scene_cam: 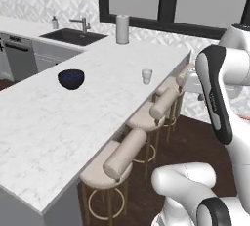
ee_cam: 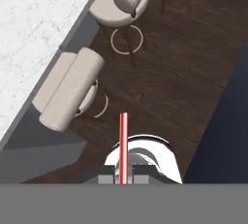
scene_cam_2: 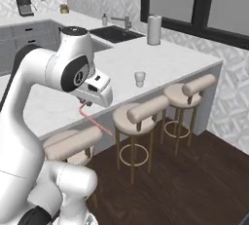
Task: Take a straw from the drawer in front and place it inside the glass cup on the dining counter.
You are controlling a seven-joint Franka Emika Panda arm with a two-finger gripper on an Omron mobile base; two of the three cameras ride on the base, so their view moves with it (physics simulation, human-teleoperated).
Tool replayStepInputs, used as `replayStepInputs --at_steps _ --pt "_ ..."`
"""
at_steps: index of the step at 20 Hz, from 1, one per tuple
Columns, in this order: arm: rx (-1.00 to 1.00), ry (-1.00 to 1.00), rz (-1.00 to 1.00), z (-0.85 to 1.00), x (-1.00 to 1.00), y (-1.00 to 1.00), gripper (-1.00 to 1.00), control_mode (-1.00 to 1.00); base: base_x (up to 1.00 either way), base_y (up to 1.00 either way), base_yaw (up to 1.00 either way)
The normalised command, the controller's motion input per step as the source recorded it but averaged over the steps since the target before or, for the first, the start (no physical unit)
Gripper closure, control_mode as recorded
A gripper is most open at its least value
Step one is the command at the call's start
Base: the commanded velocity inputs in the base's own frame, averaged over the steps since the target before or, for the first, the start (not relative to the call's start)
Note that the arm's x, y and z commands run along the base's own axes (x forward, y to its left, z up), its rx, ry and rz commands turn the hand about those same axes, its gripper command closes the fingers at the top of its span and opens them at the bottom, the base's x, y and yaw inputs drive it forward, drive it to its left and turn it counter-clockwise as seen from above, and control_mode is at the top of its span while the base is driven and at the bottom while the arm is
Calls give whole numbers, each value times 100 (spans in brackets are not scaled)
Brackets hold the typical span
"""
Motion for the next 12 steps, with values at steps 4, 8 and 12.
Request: replayStepInputs --at_steps 4,8,12 --pt "0 0 0 0 0 0 100 100 46 -79 43" --pt "0 0 0 0 0 0 100 100 34 -83 44" --pt "0 0 0 0 0 0 100 100 25 -87 42"
